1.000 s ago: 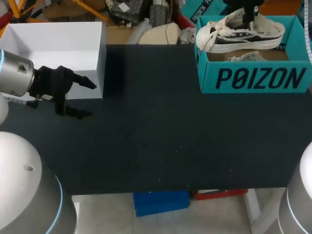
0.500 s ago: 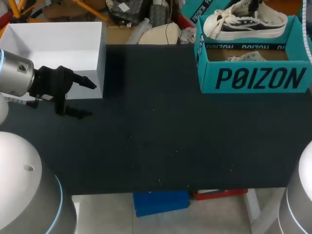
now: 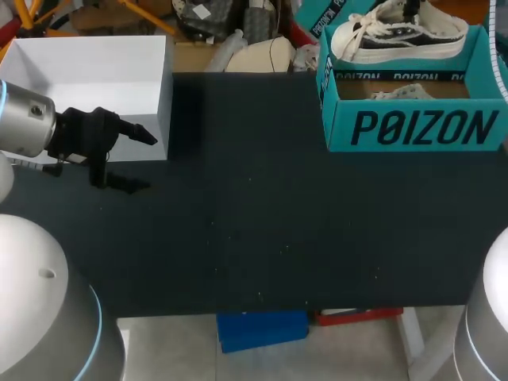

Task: Take the shoe out of the shoebox, open the shoe tongue, remove and reinsert the insole, then place the shoe into the shoebox

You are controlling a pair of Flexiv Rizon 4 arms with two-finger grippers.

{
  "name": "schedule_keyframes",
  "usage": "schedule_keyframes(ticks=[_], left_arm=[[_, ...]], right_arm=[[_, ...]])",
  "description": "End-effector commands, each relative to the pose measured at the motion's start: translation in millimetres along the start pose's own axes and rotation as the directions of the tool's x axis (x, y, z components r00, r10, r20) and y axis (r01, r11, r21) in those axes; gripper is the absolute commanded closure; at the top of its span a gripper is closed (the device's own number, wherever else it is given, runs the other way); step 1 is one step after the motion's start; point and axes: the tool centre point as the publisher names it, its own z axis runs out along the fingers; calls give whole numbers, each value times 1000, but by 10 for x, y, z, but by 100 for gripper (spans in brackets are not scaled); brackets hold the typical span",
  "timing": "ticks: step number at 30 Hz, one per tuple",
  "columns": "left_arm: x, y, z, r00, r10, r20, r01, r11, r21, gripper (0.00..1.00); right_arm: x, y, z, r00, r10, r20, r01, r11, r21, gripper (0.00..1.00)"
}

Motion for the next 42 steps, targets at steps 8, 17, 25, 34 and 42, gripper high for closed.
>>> schedule_keyframes(ticks=[8, 17, 25, 34, 42], left_arm=[[10, 3, 21, 1000, 1, 5, -1, 1000, -2, 0], [10, 3, 21, 1000, 1, 5, -1, 1000, -2, 0], [10, 3, 21, 1000, 1, 5, -1, 1000, -2, 0], [10, 3, 21, 1000, 1, 5, -1, 1000, -2, 0], [10, 3, 21, 1000, 1, 5, -1, 1000, -2, 0]], right_arm=[[-6, -1, -17, 1000, 0, -2, 0, 1000, 0, 100], [-356, -108, 270, 998, -51, -35, 49, 998, -50, 100], [-717, -331, 663, 993, -68, -100, 64, 997, -39, 100], [-890, -319, 1000, 991, -40, -127, 37, 999, -24, 100], [-832, -264, 1289, 992, -14, -123, 11, 1000, -22, 100]])
